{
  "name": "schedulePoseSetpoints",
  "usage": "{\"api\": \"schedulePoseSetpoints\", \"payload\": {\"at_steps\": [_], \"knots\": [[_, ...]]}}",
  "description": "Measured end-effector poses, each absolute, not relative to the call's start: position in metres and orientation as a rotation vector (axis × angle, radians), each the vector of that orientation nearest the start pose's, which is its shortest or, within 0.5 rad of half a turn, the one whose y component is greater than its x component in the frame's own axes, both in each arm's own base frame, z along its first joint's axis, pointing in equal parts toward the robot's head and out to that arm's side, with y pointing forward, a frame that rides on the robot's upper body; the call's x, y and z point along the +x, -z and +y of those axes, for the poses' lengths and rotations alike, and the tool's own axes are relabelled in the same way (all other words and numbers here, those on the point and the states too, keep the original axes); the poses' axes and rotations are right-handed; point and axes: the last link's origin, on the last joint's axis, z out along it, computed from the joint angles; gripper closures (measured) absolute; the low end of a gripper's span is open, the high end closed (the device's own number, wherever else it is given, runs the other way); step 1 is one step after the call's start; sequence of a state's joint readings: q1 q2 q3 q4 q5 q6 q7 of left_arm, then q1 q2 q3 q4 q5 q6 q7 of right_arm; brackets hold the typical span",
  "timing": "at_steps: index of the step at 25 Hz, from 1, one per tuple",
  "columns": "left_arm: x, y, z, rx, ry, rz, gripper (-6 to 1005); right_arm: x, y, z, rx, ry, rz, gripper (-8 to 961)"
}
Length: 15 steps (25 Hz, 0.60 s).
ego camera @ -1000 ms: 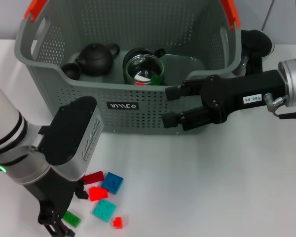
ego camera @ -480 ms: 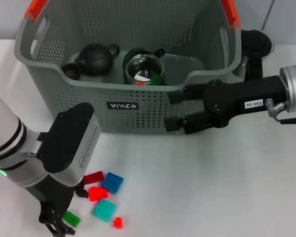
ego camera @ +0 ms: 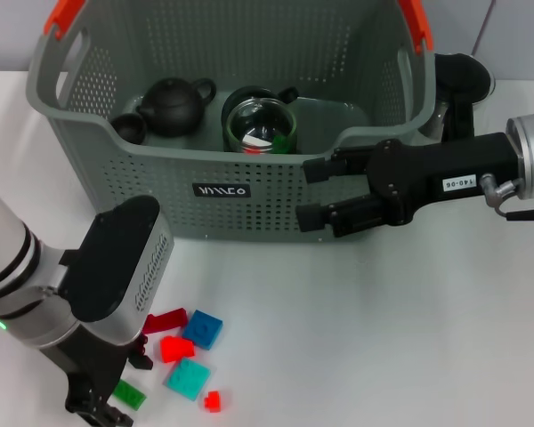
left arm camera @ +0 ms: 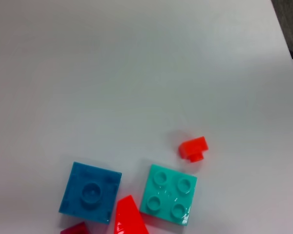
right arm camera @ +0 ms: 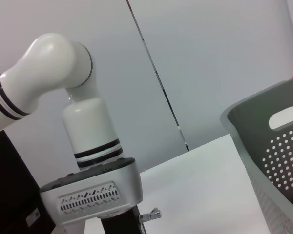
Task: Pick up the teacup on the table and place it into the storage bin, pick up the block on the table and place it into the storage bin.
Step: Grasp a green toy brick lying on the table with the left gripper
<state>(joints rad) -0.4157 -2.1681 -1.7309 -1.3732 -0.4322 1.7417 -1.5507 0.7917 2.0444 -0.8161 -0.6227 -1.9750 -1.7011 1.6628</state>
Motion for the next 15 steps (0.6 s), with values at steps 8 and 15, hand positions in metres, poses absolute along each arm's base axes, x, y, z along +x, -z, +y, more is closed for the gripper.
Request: {"api": "schedulePoseSetpoints", "payload": {"at_steps": [8, 15], "knots": [[-0.2372, 0.0238, 0.2823, -3.12, -0.827, 0.213, 332, 0.1638, 0.0052, 0.3627, -3.06, -0.77, 0.634, 9], [-0.2404, 0.0243, 0.2823, -3.112, -0.824, 0.222, 509, 0.1643, 0.0048, 0.3629, -3.056, -0.773, 0.637, 8]]}}
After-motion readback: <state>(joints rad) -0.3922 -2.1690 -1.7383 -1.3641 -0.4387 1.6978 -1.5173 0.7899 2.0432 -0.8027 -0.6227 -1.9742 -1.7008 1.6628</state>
